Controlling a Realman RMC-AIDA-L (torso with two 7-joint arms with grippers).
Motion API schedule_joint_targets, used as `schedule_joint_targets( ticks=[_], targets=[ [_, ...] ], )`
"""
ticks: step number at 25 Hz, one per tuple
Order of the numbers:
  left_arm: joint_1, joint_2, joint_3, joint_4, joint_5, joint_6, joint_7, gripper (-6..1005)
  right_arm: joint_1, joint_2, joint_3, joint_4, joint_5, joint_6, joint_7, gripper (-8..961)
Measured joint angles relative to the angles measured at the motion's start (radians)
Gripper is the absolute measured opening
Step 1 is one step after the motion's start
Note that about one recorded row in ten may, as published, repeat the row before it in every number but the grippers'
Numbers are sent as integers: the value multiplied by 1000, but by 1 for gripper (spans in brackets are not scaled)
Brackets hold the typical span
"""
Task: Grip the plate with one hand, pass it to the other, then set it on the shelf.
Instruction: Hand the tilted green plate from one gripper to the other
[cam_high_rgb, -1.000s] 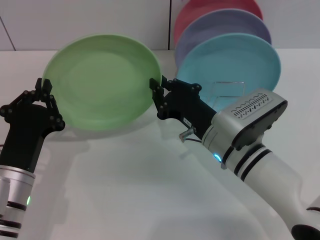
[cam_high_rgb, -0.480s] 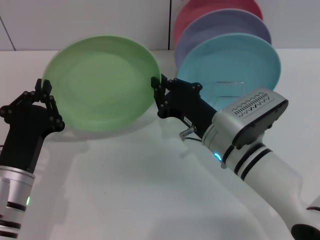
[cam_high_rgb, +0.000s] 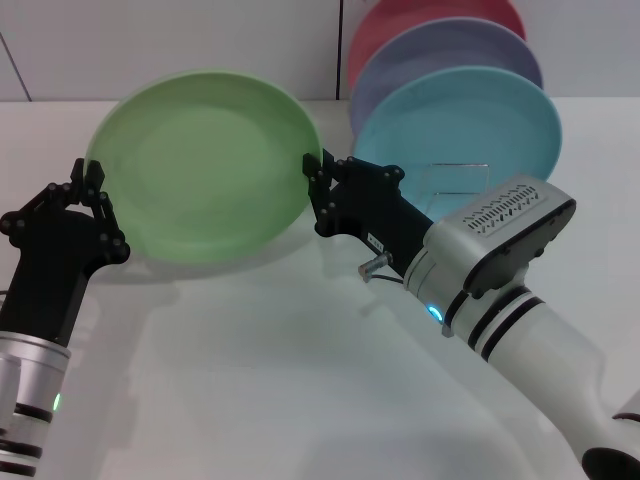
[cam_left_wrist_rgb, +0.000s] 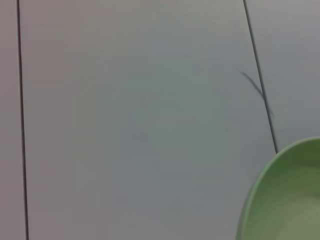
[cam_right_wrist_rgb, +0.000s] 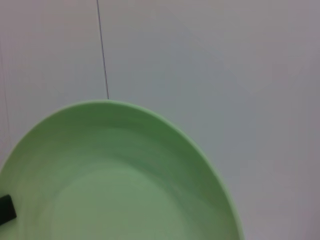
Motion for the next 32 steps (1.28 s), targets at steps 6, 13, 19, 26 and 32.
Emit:
schedule_joint_targets(
  ticks=[6,13,19,26,32],
  targets=[
    [-5,0,0,3,0,-3,0,36,1,0,0,3,0,2,1,91],
    [-9,0,0,5,-2,-4,0,36,1,0,0,9,0,3,1,88],
    [-9,0,0,6,-2,-4,0,37,1,0,3,10,0,11,1,84],
    [-8,0,0,7,-1,-4,0,36,-3,0,13,16,0,11,1,74],
    [-8,0,0,8,-2,-6,0,36,-7,1,18,19,1,11,-4,74]
  ],
)
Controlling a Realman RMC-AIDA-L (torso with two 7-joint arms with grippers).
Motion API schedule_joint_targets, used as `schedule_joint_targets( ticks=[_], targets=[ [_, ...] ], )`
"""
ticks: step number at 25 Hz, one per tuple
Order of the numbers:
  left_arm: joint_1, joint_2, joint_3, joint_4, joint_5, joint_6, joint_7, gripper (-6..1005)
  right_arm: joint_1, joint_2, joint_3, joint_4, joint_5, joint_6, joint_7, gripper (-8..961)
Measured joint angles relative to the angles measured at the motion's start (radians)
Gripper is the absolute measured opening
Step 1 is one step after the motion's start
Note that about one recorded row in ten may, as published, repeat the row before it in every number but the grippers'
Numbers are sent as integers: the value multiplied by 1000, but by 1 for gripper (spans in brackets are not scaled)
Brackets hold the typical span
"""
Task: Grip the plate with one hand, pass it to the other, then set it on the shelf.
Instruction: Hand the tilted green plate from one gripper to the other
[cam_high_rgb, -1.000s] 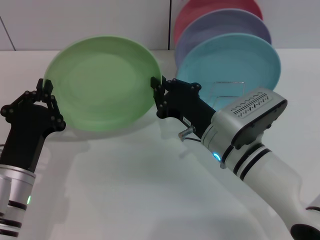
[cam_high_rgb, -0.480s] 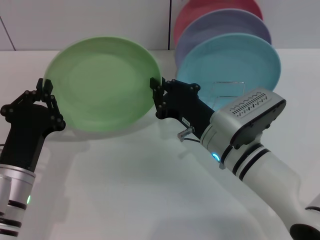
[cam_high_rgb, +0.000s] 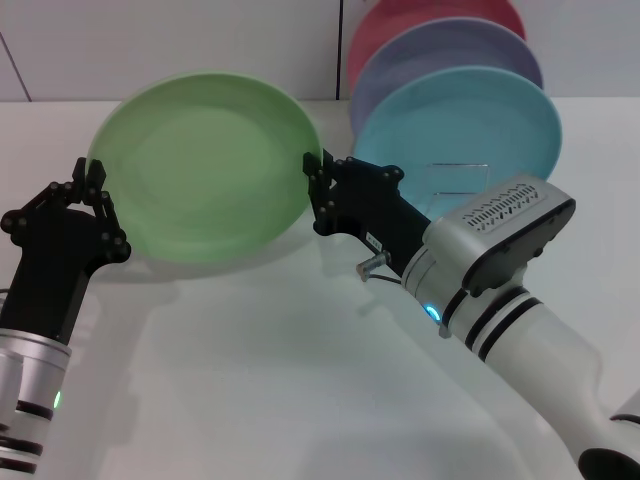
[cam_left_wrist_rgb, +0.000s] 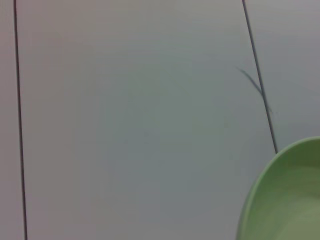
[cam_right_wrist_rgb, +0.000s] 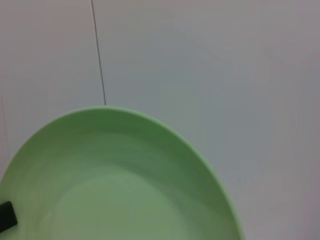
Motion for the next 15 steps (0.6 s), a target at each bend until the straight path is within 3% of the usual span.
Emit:
schedule_joint_targets(
  ticks=[15],
  targets=[
    [-2,0,0,0,-9,-10,0,37,-3,1,10,3,5,-1,0,75]
  ],
)
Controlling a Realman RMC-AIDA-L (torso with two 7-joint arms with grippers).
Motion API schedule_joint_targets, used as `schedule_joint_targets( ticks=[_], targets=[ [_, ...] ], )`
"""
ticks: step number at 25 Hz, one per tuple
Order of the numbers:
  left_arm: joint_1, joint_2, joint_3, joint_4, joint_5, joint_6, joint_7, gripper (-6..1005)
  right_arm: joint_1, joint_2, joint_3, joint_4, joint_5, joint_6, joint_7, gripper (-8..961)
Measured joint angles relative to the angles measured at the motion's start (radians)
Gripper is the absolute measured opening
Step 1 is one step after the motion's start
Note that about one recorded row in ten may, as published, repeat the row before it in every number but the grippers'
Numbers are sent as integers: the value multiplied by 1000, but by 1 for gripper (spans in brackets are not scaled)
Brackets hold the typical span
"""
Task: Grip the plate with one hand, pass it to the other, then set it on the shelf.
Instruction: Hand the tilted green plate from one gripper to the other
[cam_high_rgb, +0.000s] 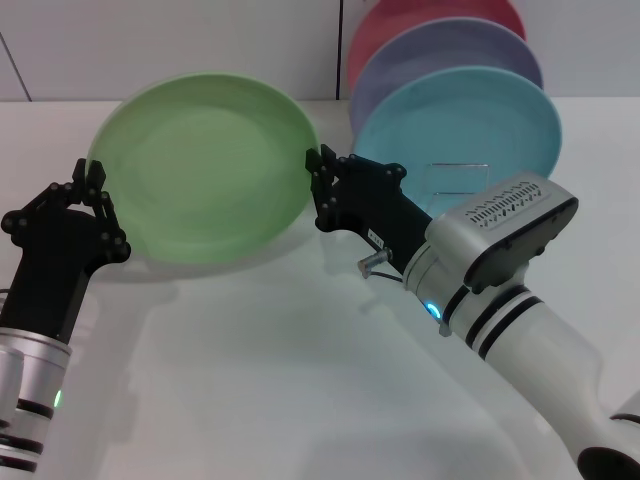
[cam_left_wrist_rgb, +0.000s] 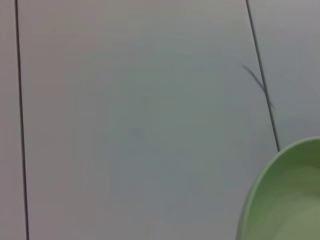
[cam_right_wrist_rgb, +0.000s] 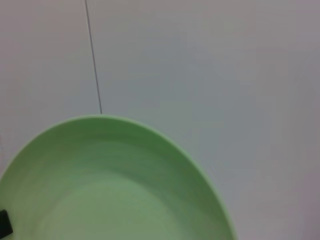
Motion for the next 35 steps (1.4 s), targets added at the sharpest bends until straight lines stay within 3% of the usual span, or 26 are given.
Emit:
schedule_joint_targets(
  ticks=[35],
  targets=[
    [-3,0,12,0,-2,-6,0,42,-3,0,1,9,-3,17,-2,40]
  ],
)
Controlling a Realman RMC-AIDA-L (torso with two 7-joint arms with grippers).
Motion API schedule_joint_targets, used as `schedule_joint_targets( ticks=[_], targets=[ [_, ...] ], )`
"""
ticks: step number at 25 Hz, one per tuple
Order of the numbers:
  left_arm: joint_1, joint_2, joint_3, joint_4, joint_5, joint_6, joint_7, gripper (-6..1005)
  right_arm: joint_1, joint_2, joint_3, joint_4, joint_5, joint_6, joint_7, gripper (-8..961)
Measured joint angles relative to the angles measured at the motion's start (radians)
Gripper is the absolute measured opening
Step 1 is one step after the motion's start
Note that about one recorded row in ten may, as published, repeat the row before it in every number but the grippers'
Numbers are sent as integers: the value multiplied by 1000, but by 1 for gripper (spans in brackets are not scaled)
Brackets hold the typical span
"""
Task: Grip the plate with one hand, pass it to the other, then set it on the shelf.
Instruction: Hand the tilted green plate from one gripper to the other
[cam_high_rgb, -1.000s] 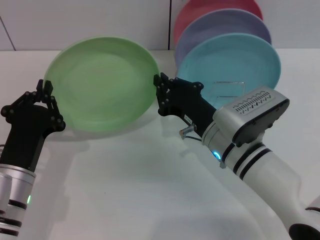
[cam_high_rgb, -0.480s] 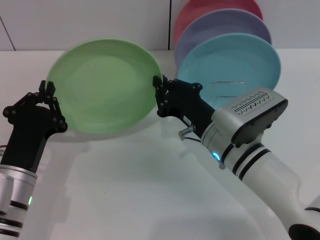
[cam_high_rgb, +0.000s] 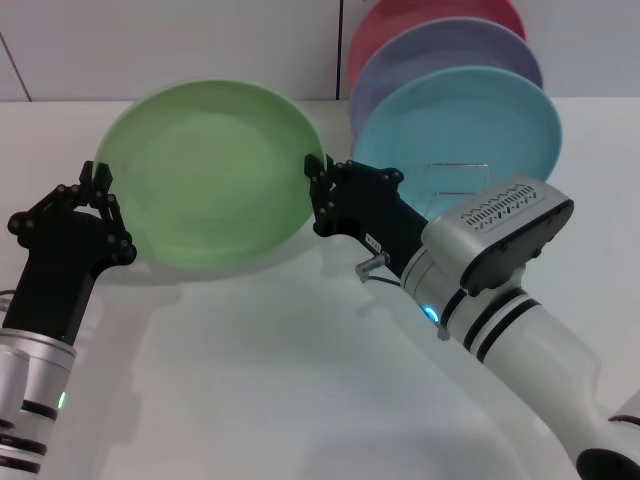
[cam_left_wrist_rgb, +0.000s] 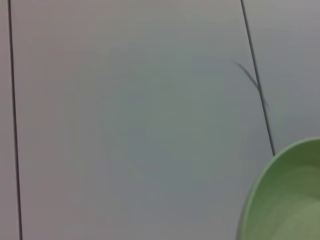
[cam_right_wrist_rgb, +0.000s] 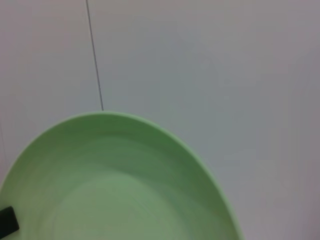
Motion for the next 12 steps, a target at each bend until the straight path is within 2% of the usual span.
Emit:
schedule_joint_targets(
  ticks=[12],
  targets=[
    [0,0,0,0,0,0,0,62,-1,0,0,2,1,0,-1,27]
  ],
)
